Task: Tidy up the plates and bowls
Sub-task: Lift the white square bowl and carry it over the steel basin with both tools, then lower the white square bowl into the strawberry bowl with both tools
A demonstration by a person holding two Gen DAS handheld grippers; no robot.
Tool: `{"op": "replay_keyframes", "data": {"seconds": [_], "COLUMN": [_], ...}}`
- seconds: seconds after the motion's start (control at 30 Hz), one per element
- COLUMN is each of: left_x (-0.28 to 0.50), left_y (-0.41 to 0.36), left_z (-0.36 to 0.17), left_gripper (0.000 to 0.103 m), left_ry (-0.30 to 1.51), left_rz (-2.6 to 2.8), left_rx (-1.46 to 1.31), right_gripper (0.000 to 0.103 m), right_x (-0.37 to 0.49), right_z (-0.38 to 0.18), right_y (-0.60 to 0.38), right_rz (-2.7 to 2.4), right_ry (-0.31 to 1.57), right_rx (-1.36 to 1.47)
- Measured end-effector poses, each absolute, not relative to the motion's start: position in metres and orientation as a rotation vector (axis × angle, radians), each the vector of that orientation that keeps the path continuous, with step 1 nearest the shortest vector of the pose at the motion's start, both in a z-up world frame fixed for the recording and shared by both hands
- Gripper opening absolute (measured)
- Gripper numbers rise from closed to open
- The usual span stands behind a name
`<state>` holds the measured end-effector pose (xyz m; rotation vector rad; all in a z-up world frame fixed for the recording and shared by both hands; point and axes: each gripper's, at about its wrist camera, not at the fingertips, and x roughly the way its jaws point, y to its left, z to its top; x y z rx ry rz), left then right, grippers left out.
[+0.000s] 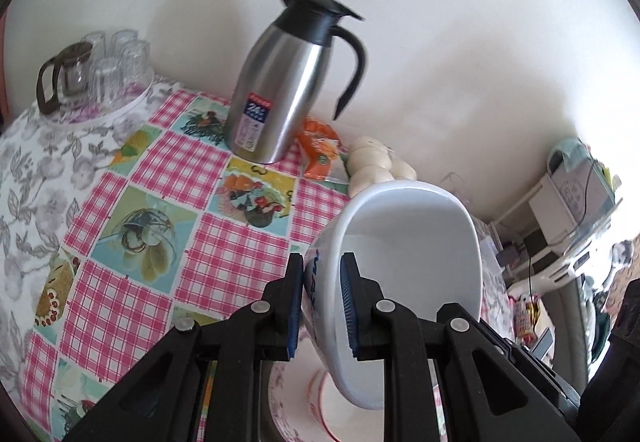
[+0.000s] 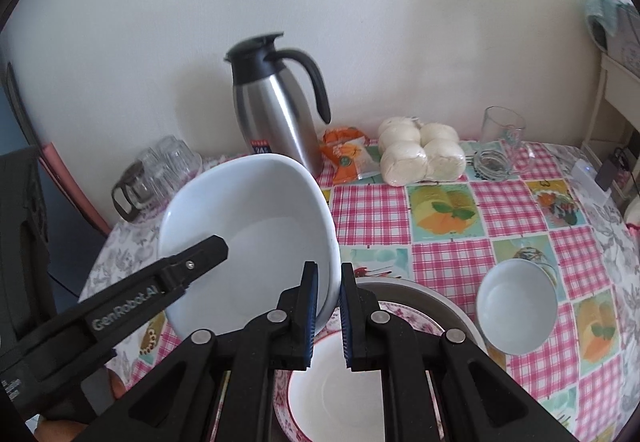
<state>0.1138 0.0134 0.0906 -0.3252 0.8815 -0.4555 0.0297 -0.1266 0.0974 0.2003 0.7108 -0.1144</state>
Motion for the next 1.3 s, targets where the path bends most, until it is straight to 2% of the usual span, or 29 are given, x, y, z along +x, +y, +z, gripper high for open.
{"op": "replay_keyframes", "data": {"seconds": [0.57, 1.3], "left_x": [0.083, 0.050], "left_y": [-0.026, -0.061], "left_z": [0.110, 0.089], "left_gripper": [0.019, 0.019], "left_ry": [0.842, 0.908], "left_rz": [-0.483, -0.468], "left_rx": [-0.256, -0.180], "right_gripper": [0.011, 0.011], "right_x": [-0.019, -0.047], "right_z": [0.108, 0.095], "right_y": [-0.160, -0.192], "right_rz": [-0.112, -0.130], "right_ry": [0.660, 0.722], "right_rx": [0.232, 0.274]}}
